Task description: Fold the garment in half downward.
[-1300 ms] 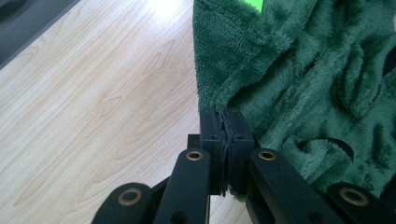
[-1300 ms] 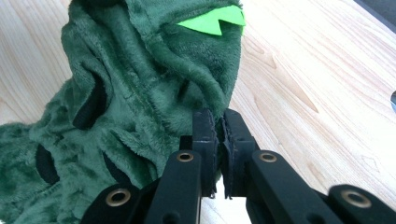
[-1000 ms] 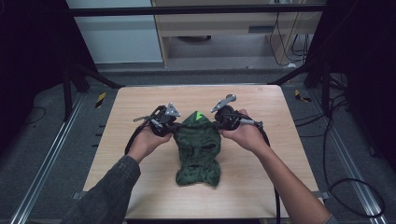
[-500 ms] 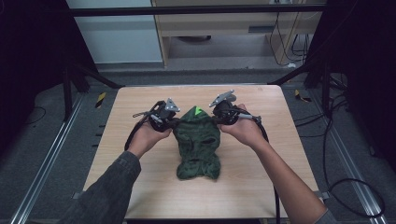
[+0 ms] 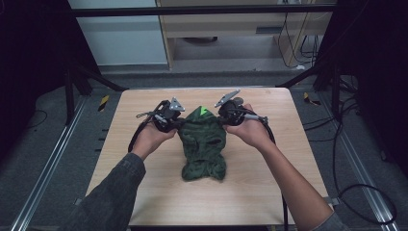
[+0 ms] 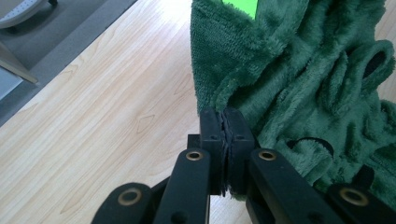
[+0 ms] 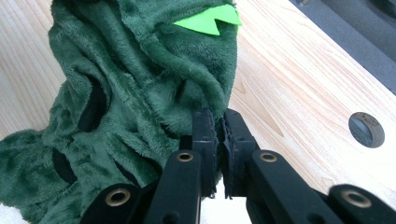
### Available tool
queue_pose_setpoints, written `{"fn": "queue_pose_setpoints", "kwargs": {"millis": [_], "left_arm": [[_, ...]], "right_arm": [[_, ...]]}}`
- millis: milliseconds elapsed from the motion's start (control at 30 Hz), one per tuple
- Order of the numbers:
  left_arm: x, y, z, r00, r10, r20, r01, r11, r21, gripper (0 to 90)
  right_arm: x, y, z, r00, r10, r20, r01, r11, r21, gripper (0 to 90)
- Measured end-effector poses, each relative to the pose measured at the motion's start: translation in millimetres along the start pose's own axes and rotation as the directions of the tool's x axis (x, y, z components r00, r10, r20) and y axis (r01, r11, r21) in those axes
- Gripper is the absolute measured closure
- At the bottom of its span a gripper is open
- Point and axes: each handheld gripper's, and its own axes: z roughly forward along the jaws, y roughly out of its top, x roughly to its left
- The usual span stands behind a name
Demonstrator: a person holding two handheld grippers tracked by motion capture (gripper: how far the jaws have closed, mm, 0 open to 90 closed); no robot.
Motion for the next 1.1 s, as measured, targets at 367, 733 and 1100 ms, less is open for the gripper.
{"fn": "queue_pose_setpoints", "kwargs": {"millis": [367, 733, 1100], "left_arm": [[8.2, 4.2, 0.4, 0.9998, -0.015, -0.011, 0.015, 0.9999, 0.000, 88.2], [14.1, 4.8, 4.0, 0.9993, -0.024, -0.030, 0.024, 0.9997, -0.001, 88.2], [2.0, 2.6, 4.4, 0.9993, 0.009, -0.036, -0.010, 0.9999, -0.014, 88.1]], "right_arm": [[-2.7, 6.5, 1.8, 0.9998, -0.013, 0.015, 0.013, 0.9998, -0.017, 84.9], [-6.1, 13.7, 9.0, 0.9994, -0.018, 0.030, 0.019, 0.9995, -0.024, 84.8], [-3.4, 0.0, 9.6, 0.9991, -0.022, 0.035, 0.023, 0.9992, -0.032, 84.8]]}}
